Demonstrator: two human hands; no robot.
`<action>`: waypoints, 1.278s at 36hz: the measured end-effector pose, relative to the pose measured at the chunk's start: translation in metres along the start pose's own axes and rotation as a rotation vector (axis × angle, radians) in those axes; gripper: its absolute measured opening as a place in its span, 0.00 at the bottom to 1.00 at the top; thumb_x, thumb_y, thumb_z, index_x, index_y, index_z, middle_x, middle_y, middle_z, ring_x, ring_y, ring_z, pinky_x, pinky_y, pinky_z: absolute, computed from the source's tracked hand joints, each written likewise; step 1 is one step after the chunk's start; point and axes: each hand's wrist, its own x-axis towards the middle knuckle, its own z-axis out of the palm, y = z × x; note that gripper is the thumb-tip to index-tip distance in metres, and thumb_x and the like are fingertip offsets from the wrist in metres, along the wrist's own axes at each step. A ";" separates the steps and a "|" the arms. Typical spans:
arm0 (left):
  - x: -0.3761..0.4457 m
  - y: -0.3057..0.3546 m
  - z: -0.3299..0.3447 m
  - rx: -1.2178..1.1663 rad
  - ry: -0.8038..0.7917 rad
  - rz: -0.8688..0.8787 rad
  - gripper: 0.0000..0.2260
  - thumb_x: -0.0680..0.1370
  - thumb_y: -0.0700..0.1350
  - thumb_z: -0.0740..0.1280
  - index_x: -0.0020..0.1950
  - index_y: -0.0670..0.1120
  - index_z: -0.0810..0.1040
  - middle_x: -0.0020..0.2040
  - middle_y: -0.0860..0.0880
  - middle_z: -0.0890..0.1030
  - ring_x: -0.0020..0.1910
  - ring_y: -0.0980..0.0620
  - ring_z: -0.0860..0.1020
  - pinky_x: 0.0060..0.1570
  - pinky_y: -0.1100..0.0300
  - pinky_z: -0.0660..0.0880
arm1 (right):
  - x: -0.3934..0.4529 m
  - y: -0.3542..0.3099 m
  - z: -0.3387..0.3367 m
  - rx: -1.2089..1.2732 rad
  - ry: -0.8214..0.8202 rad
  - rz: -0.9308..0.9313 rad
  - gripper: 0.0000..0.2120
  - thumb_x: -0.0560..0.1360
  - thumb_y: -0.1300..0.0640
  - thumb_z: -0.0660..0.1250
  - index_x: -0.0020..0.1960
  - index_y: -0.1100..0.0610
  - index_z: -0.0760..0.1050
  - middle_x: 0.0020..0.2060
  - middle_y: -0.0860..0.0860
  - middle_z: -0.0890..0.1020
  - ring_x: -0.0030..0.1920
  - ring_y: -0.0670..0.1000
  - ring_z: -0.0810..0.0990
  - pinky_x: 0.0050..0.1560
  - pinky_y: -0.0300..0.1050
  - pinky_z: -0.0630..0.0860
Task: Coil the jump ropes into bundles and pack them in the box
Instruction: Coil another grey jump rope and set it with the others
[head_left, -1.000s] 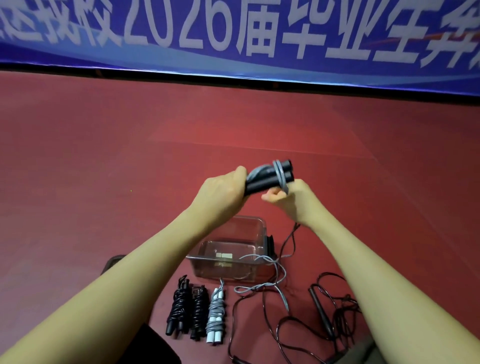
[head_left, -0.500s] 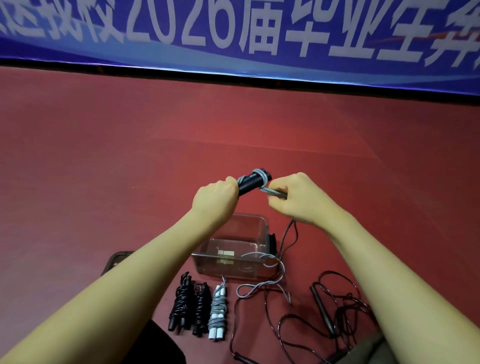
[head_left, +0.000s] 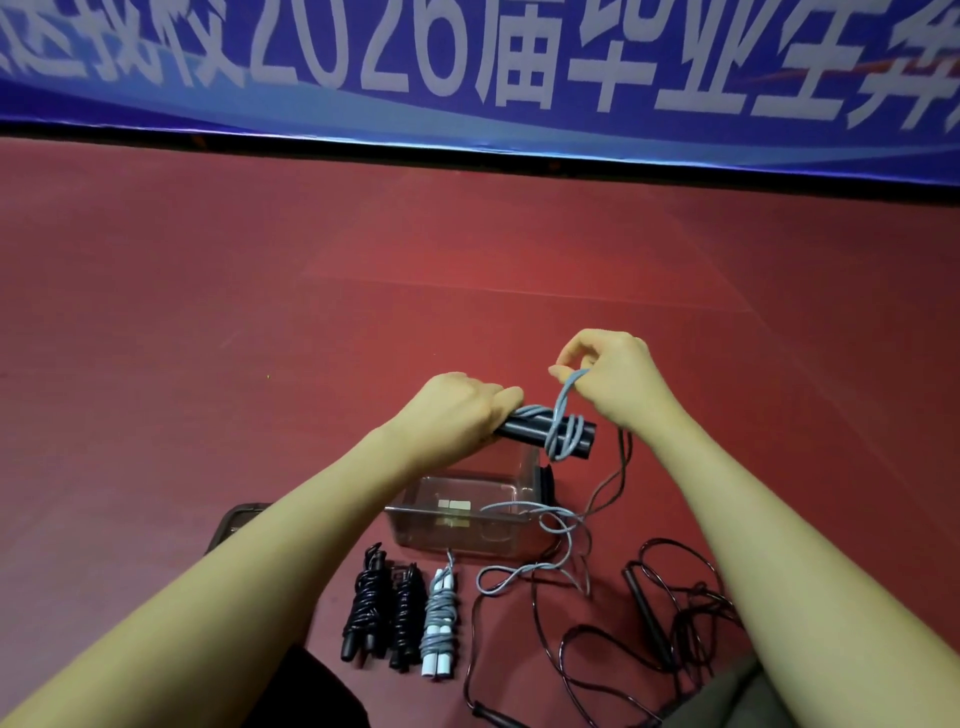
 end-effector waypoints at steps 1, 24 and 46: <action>0.001 -0.001 -0.003 0.003 0.047 0.011 0.05 0.70 0.42 0.57 0.35 0.44 0.70 0.25 0.49 0.71 0.21 0.46 0.70 0.21 0.61 0.65 | 0.001 0.002 0.000 0.026 0.004 0.013 0.10 0.71 0.53 0.72 0.34 0.50 0.74 0.27 0.46 0.72 0.32 0.48 0.69 0.38 0.44 0.69; 0.017 0.020 -0.016 0.033 -0.310 -0.855 0.03 0.79 0.35 0.57 0.50 0.42 0.65 0.49 0.42 0.80 0.45 0.40 0.79 0.35 0.53 0.66 | -0.029 -0.021 0.005 0.057 -0.386 -0.038 0.12 0.76 0.57 0.65 0.37 0.63 0.79 0.23 0.49 0.69 0.23 0.47 0.66 0.28 0.40 0.68; 0.006 0.026 0.003 0.186 -0.565 -0.189 0.06 0.81 0.40 0.55 0.55 0.42 0.69 0.47 0.45 0.80 0.44 0.42 0.79 0.34 0.55 0.64 | -0.002 -0.007 0.014 0.097 0.179 0.065 0.09 0.69 0.52 0.75 0.35 0.54 0.78 0.33 0.53 0.80 0.37 0.55 0.75 0.38 0.46 0.72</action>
